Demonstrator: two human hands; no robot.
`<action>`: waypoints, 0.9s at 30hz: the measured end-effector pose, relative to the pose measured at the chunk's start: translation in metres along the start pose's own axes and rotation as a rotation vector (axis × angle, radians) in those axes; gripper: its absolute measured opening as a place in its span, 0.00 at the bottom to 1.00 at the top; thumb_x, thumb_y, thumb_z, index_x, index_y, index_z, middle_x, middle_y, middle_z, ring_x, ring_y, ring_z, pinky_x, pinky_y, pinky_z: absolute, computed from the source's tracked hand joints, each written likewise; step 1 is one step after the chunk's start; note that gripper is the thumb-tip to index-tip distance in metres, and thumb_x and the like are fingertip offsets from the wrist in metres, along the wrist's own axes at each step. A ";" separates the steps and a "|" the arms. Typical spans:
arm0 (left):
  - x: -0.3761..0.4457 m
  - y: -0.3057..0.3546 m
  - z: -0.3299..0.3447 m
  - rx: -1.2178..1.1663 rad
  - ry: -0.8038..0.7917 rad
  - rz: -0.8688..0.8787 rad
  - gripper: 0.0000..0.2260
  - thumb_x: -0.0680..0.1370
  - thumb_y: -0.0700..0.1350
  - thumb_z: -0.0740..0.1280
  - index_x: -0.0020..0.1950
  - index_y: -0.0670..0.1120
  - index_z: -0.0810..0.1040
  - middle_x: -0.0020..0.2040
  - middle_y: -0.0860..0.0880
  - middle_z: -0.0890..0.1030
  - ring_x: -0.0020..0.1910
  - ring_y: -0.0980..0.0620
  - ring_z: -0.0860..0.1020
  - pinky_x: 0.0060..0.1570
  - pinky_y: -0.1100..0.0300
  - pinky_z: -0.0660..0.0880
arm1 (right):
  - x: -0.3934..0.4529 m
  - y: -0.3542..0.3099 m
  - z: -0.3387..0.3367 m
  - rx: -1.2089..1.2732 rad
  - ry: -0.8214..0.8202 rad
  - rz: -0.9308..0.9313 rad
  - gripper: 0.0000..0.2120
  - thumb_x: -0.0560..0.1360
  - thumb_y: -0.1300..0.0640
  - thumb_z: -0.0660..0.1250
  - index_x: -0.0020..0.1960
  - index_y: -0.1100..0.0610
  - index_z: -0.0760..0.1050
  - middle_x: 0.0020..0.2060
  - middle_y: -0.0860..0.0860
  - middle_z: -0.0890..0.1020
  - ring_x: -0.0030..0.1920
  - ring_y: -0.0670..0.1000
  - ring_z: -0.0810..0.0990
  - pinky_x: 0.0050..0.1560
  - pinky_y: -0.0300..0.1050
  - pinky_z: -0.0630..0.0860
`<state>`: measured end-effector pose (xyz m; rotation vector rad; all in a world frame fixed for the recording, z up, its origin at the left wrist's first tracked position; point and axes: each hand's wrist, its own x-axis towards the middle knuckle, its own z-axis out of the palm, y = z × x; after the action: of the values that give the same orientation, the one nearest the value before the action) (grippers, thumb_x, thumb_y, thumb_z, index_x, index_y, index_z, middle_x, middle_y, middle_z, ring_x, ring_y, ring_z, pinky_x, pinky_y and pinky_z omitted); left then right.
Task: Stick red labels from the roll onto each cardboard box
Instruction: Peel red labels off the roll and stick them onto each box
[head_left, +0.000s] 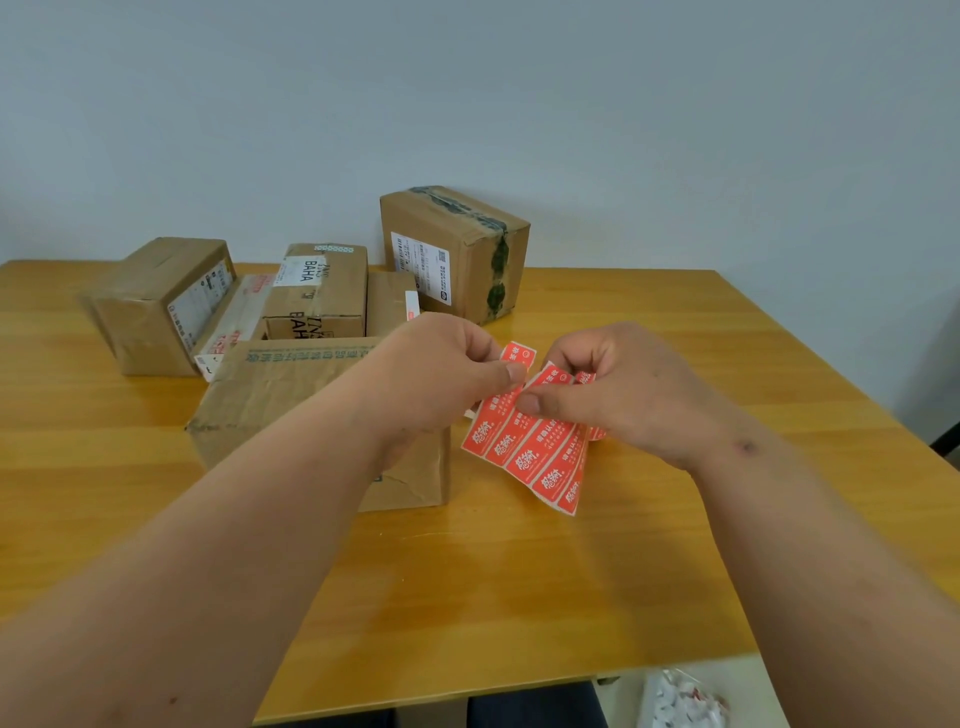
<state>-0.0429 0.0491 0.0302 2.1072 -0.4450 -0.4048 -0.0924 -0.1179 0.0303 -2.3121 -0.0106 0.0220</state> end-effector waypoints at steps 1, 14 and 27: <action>0.000 0.000 0.000 -0.004 -0.001 0.003 0.13 0.77 0.52 0.69 0.47 0.42 0.82 0.41 0.51 0.85 0.42 0.55 0.84 0.47 0.60 0.79 | 0.000 0.000 -0.001 0.021 -0.010 0.004 0.11 0.68 0.49 0.75 0.44 0.54 0.79 0.40 0.46 0.85 0.40 0.43 0.85 0.43 0.40 0.81; -0.004 0.000 -0.006 0.069 -0.054 0.047 0.11 0.76 0.53 0.70 0.44 0.45 0.83 0.39 0.54 0.85 0.42 0.58 0.83 0.42 0.64 0.77 | 0.003 0.000 -0.002 0.058 -0.140 0.089 0.11 0.67 0.52 0.77 0.48 0.52 0.82 0.40 0.46 0.86 0.41 0.44 0.85 0.46 0.42 0.80; 0.000 0.000 -0.002 0.043 0.047 0.055 0.12 0.78 0.53 0.67 0.46 0.45 0.81 0.40 0.53 0.85 0.35 0.60 0.82 0.36 0.68 0.75 | 0.005 0.001 -0.001 0.065 -0.055 0.053 0.16 0.66 0.49 0.77 0.51 0.51 0.80 0.43 0.46 0.86 0.42 0.44 0.85 0.45 0.41 0.80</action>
<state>-0.0420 0.0506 0.0310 2.1364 -0.4868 -0.3152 -0.0869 -0.1188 0.0300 -2.2458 0.0231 0.1116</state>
